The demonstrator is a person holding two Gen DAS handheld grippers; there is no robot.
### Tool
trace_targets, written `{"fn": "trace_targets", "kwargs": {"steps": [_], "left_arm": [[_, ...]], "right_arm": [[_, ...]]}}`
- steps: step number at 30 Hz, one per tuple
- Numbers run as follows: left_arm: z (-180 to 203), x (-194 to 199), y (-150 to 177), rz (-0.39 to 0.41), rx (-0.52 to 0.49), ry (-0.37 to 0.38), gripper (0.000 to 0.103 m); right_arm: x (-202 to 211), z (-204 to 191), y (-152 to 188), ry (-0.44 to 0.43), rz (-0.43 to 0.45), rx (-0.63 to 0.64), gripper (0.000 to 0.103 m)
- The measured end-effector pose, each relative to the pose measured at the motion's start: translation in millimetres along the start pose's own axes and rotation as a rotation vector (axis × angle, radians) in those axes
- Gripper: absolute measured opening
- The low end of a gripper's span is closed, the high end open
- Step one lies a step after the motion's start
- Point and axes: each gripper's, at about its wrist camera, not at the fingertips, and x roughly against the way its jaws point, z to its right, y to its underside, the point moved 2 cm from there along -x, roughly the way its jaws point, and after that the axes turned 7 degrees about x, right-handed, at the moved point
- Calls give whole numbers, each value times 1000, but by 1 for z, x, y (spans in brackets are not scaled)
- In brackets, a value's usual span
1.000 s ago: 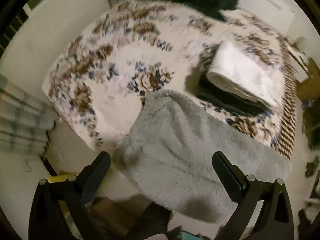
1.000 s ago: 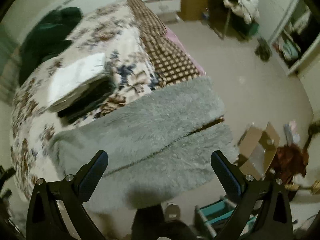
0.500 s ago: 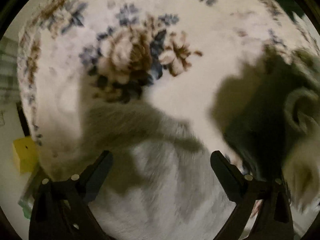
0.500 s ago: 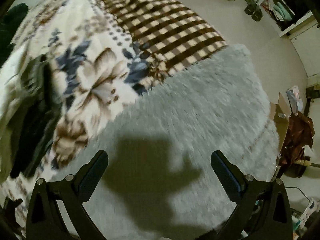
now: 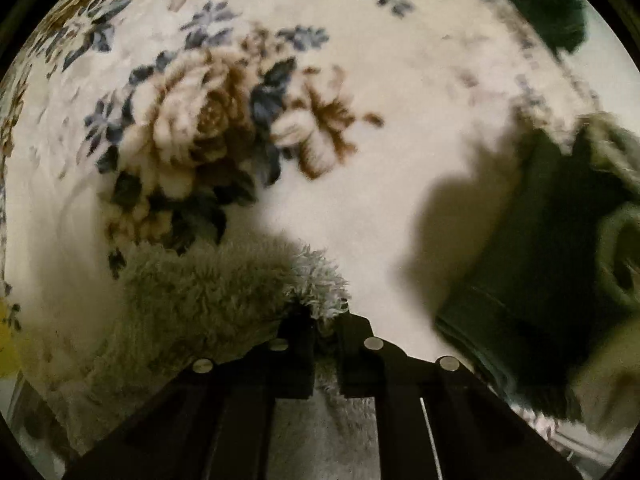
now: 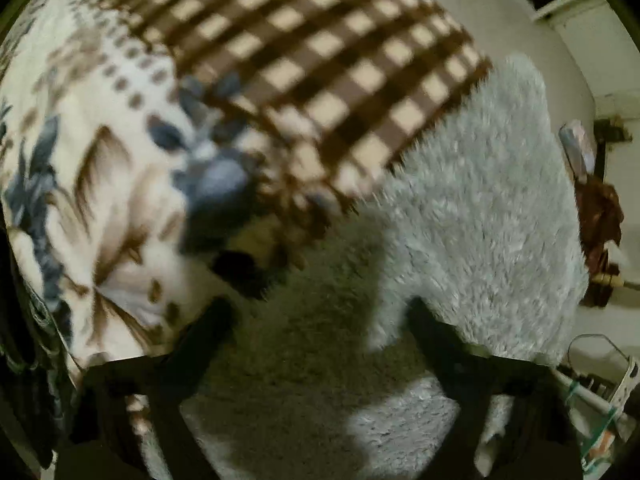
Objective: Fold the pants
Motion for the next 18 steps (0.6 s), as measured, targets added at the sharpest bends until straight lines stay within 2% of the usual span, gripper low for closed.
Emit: {"fn": "trace_targets", "kwargs": {"steps": [1,2,3,4,10,13,16,18], "left_arm": [[-2,9,5,10,-22,31,5],[-4,17,8,21,-36,50,5],[-9,25,12,33,-46,75,5],[-15,33,16,42,-48,103,5],[-64,93,32,84,51,289,5],[-91,120,47,100,75,348,5],[-122,138,70,112,83,368,5],[-147,146,91,115,91,354,5]], "right_arm": [[2,1,2,-3,-2,15,59],[5,1,5,-1,6,27,40],[12,2,9,-4,27,50,29],[19,8,14,-8,39,65,15],[68,44,58,-94,138,98,10],[96,77,91,-126,172,104,9],[110,122,122,-157,192,117,9],[109,154,142,-174,200,124,9]]}}
